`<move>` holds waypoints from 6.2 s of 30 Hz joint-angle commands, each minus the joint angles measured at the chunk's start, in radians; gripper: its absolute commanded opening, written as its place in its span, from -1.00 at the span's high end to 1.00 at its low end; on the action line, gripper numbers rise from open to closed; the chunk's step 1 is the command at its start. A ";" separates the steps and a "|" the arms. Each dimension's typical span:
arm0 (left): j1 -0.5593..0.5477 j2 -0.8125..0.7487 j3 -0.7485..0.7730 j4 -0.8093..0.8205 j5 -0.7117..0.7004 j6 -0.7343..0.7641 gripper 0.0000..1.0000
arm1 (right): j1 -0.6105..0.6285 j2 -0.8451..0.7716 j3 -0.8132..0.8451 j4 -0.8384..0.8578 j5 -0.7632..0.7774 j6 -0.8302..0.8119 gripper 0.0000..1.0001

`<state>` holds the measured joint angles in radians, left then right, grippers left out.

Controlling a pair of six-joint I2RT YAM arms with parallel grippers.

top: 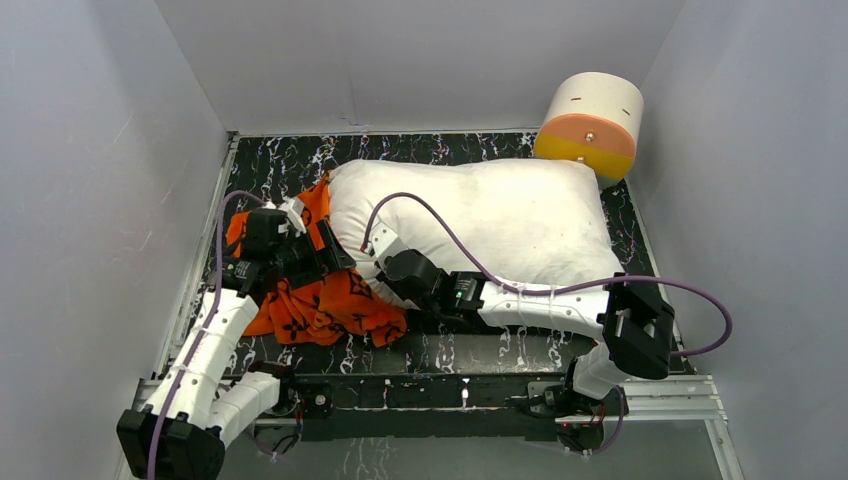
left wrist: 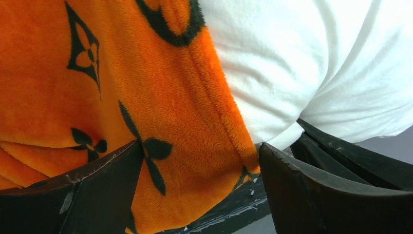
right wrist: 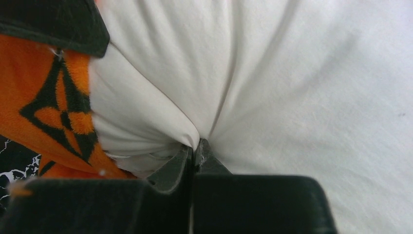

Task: Remove the pillowcase from the pillow
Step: Remove the pillow from the pillowcase, then adjust the pillowcase at the center of the board, then adjust the pillow at the center of the board, then reset both arms

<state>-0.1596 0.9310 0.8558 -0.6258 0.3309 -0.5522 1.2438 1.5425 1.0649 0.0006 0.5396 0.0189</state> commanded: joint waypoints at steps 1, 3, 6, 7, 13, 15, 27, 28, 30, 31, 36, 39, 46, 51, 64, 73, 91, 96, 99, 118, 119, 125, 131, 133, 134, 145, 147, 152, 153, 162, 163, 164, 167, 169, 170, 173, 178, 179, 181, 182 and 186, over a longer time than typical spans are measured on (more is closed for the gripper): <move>-0.101 0.024 0.031 0.038 -0.149 -0.050 -0.64 | -0.021 -0.002 0.034 -0.031 0.107 0.045 0.92; -0.138 0.027 0.020 0.035 -0.204 -0.060 -0.39 | -0.023 -0.011 0.027 -0.024 0.132 0.046 0.92; -0.147 -0.040 -0.023 0.028 -0.253 -0.109 -0.14 | -0.041 -0.023 0.025 -0.041 0.165 0.077 0.97; -0.148 -0.075 -0.041 0.034 -0.253 -0.128 -0.03 | -0.052 -0.027 0.028 -0.055 0.166 0.094 1.00; -0.149 -0.195 -0.098 -0.072 -0.291 -0.136 0.44 | -0.098 -0.048 0.073 -0.121 0.109 0.178 1.00; -0.149 -0.215 -0.095 -0.120 -0.305 -0.126 0.74 | -0.105 -0.051 0.082 -0.133 0.106 0.193 1.00; -0.149 -0.279 0.031 -0.400 -0.560 -0.132 0.31 | -0.248 -0.099 0.200 -0.253 -0.119 0.388 1.00; -0.149 -0.253 0.026 -0.354 -0.495 -0.113 -0.14 | -0.247 -0.111 0.206 -0.256 -0.116 0.388 1.00; -0.149 -0.221 0.008 -0.279 -0.390 -0.088 -0.68 | -0.247 -0.121 0.213 -0.261 -0.112 0.392 1.00; -0.149 -0.207 -0.004 -0.243 -0.344 -0.074 -0.80 | -0.247 -0.126 0.216 -0.261 -0.113 0.396 1.00; -0.148 -0.077 -0.078 -0.090 -0.080 -0.061 -0.97 | -0.247 -0.137 0.224 -0.260 -0.153 0.419 1.00; -0.149 -0.001 -0.130 -0.029 -0.091 -0.080 -0.97 | -0.247 -0.136 0.221 -0.256 -0.173 0.431 1.00; -0.149 -0.001 -0.241 0.056 -0.143 -0.188 -0.80 | -0.247 -0.128 0.209 -0.258 -0.195 0.453 1.00; -0.150 -0.041 -0.310 0.121 -0.112 -0.207 0.05 | -0.247 -0.125 0.193 -0.255 -0.205 0.464 1.00; -0.144 -0.062 0.136 -0.151 -0.859 -0.012 1.00 | -0.247 -0.206 0.125 -0.242 -0.178 0.466 0.97; -0.058 0.119 0.752 -0.047 -1.305 0.386 1.00 | -0.247 -0.234 0.068 -0.230 -0.252 0.497 0.97; -0.058 0.192 0.582 -0.282 -1.091 0.311 1.00 | -0.148 -0.048 0.161 -0.218 -0.464 0.472 0.93; -0.053 0.244 0.461 -0.212 -0.799 0.290 -0.07 | -0.035 0.014 0.252 -0.303 -0.582 0.323 0.61; -0.050 0.262 0.450 -0.189 -0.710 0.244 -0.86 | -0.011 0.041 0.304 -0.421 -0.613 0.303 0.42; -0.036 0.306 0.300 0.076 -0.213 0.114 -0.97 | -0.368 -0.431 0.360 -0.702 0.220 0.257 -0.97; -0.036 0.313 0.289 0.089 -0.176 0.106 -0.97 | -0.457 -0.418 0.364 -0.740 0.213 0.276 -0.97; -0.035 0.324 0.164 0.231 0.057 0.050 -0.97 | -0.896 -0.372 0.273 -0.794 -0.044 0.314 -0.97; -0.035 0.396 0.102 0.228 0.170 0.094 -0.97 | -1.137 -0.339 0.101 -0.720 -0.324 0.321 -0.97; -0.035 0.390 0.084 0.221 0.162 0.111 -0.81 | -1.138 -0.317 0.054 -0.711 -0.428 0.328 -0.96; -0.035 0.381 0.073 0.221 0.161 0.116 -0.67 | -1.138 -0.310 0.042 -0.723 -0.496 0.344 -0.89; -0.035 0.159 -0.016 0.126 0.114 0.128 0.14 | -1.135 -0.548 -0.174 -0.652 -0.985 0.426 -0.32; -0.035 0.121 -0.006 0.090 0.091 0.133 0.14 | -1.135 -0.569 -0.167 -0.667 -0.991 0.412 -0.32; -0.034 0.072 0.037 0.039 0.025 0.147 -0.19 | -1.135 -0.527 -0.047 -0.780 -0.861 0.336 -0.54; -0.034 0.068 0.055 0.025 -0.001 0.145 -0.43 | -1.135 -0.518 -0.008 -0.802 -0.813 0.322 -0.59; -0.034 -0.034 0.234 -0.057 -0.274 0.076 -0.97 | -1.136 -0.654 0.082 -0.660 -0.861 0.289 -0.97; -0.034 -0.039 0.256 -0.073 -0.300 0.075 -0.97 | -1.135 -0.673 0.078 -0.636 -0.866 0.287 -0.97; -0.034 -0.044 0.276 -0.090 -0.315 0.079 -0.97 | -1.135 -0.693 0.071 -0.621 -0.866 0.283 -0.97; -0.034 -0.070 0.322 -0.123 -0.401 0.083 -0.97 | -1.135 -0.749 0.037 -0.579 -0.845 0.276 -0.97; -0.034 -0.095 0.338 -0.128 -0.432 0.092 -0.97 | -1.135 -0.779 0.014 -0.562 -0.826 0.270 -0.97; -0.034 -0.113 0.342 -0.127 -0.445 0.098 -0.97 | -1.135 -0.790 0.006 -0.556 -0.816 0.268 -0.97; -0.034 -0.139 0.344 -0.123 -0.453 0.133 -0.97 | -1.135 -0.807 -0.011 -0.549 -0.794 0.267 -0.97; -0.035 -0.157 0.357 -0.152 -0.510 0.152 -0.97 | -1.135 -0.812 -0.013 -0.537 -0.798 0.267 -0.97; -0.034 -0.164 0.359 -0.154 -0.516 0.156 -0.97 | -1.135 -0.814 -0.015 -0.532 -0.797 0.267 -0.97; -0.034 -0.173 0.365 -0.158 -0.525 0.163 -0.97 | -1.136 -0.817 -0.022 -0.519 -0.792 0.271 -0.97; -0.034 -0.173 0.370 -0.164 -0.531 0.164 -0.97 | -1.135 -0.819 -0.025 -0.514 -0.792 0.273 -0.97; -0.034 -0.172 0.384 -0.178 -0.547 0.166 -0.97 | -1.136 -0.823 -0.045 -0.498 -0.792 0.284 -0.97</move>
<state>-0.1917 0.7696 1.1942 -0.7822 -0.1715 -0.4061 0.1062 0.7322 1.0313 -0.5724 -0.2600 0.3035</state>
